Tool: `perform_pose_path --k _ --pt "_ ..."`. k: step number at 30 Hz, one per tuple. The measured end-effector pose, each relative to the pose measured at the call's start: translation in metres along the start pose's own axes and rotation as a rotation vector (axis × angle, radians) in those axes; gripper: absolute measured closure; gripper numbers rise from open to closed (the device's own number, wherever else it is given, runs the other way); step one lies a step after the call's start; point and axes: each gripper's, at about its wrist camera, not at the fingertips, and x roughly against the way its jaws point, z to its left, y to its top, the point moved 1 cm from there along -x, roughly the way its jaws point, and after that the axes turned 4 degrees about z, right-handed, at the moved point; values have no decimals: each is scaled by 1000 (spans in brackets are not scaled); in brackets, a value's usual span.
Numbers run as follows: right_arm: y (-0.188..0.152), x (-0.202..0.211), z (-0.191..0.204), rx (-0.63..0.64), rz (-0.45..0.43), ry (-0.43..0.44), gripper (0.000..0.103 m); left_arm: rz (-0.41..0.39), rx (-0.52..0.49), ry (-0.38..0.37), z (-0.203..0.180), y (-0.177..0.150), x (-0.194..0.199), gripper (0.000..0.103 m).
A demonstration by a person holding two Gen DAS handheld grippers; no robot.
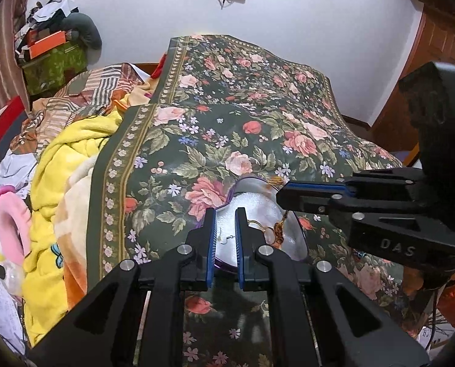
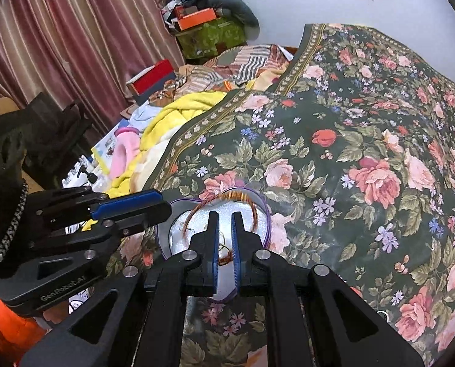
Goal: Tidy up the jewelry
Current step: 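Lower the red bracelet into the tin and open the right gripper while the left opens to drop the charm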
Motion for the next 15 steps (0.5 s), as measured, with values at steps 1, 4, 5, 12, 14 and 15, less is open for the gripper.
perform_pose_path --k 1,4,5,12,14,15 --pt "0 0 1 1 6 3 88 -1 0 1 0 0 1 94" --pt "-2 6 3 15 -13 -10 87 -3 -2 5 0 0 3 94" --pt "-2 8 4 20 -17 -13 87 -4 -4 6 0 1 4 94" --pt "-10 46 -3 44 -86 -115 87 -17 -30 11 -12 2 13 94" --pt "-15 60 -8 34 -103 -145 86 -22 -38 7 -17 3 16 94" --pt "-18 66 -12 28 -112 -161 86 -25 -45 6 -21 4 18 91"
